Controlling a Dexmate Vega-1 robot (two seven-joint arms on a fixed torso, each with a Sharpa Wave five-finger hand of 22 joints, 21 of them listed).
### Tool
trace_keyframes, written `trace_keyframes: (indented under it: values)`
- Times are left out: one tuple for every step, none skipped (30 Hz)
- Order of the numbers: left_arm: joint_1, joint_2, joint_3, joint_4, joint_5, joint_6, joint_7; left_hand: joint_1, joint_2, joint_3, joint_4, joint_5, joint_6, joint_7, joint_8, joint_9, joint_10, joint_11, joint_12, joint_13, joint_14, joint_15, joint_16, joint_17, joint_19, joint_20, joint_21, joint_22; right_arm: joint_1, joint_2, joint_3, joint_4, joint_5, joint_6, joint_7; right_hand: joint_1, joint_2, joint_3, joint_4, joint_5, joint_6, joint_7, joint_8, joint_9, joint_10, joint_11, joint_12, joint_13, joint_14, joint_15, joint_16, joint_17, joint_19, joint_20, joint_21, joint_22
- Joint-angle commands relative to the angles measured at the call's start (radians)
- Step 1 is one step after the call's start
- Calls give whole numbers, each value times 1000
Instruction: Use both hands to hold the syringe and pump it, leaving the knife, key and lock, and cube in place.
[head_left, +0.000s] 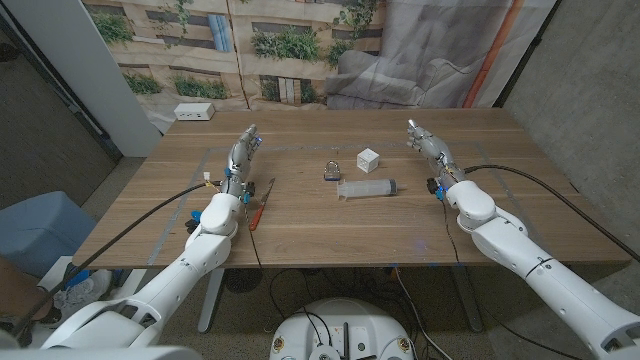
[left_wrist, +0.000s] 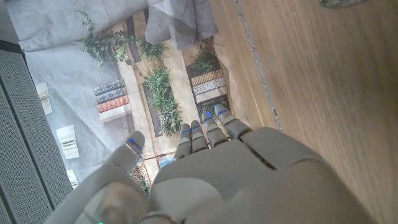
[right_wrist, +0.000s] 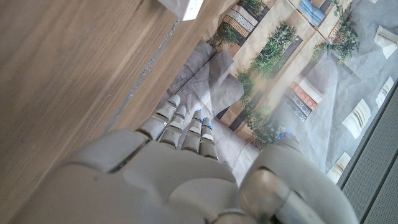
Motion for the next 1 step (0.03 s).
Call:
trace_keyframes:
  values:
    - [12,-3,4,-16,-2,17,12,5,75,9,-3,-3,7,0,5,5,3,9,3,3,4,8,0,2,6,-26,7,4,-16,44,15,68,110,84,7,-13,1,-1,8,4,-3,5,-1,0,-1,1,3,0,-4,-7,1,1,-3,-3,6,2]
